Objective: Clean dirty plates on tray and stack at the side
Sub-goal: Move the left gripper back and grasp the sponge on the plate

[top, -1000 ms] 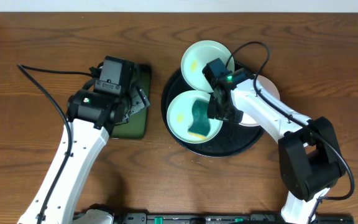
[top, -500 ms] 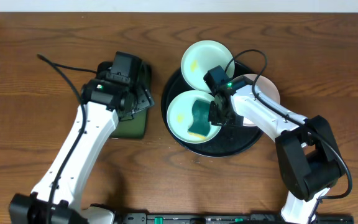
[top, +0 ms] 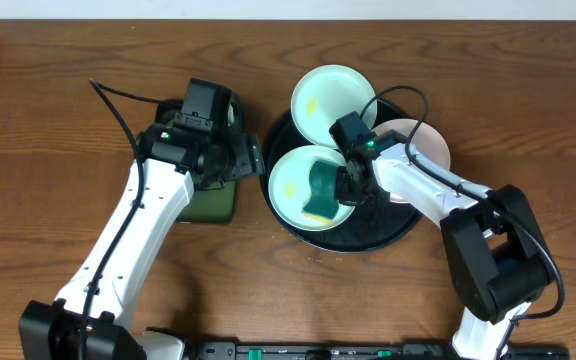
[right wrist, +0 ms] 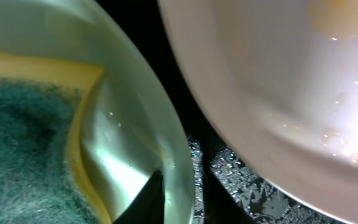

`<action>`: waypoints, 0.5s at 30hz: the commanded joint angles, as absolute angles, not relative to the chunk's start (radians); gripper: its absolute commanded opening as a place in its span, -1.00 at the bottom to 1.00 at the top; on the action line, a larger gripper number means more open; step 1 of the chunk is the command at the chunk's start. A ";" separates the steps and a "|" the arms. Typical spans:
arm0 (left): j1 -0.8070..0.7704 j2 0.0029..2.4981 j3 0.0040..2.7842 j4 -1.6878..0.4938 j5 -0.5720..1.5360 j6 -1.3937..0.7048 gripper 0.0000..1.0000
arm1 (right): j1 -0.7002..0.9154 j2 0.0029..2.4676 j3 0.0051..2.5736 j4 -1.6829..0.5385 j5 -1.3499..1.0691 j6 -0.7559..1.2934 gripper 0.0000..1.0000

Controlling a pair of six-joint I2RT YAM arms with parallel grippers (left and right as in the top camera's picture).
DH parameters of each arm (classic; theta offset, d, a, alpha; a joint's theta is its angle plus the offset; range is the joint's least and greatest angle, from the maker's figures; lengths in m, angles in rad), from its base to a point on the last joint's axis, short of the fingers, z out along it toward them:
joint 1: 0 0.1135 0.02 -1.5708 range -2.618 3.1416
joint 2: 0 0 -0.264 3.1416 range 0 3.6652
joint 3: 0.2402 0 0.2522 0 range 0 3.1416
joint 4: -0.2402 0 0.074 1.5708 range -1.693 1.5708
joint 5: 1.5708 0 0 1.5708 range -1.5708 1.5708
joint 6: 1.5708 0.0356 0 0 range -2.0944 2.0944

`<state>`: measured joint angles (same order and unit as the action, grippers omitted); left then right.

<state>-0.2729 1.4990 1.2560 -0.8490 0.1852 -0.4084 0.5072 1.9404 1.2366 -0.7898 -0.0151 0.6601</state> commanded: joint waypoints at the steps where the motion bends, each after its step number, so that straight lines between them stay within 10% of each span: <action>1: -0.280 1.509 1.262 -0.850 0.222 -0.340 0.49 | 0.497 1.958 1.217 -0.792 -0.010 0.626 -0.70; 8: -0.342 1.600 1.262 -0.807 0.325 -0.318 0.07 | 0.495 1.958 1.217 -0.776 -0.035 0.604 -0.64; 15: -0.422 1.747 1.262 -0.706 0.405 -0.307 0.32 | 0.495 1.958 1.217 -0.774 -0.035 0.585 -0.57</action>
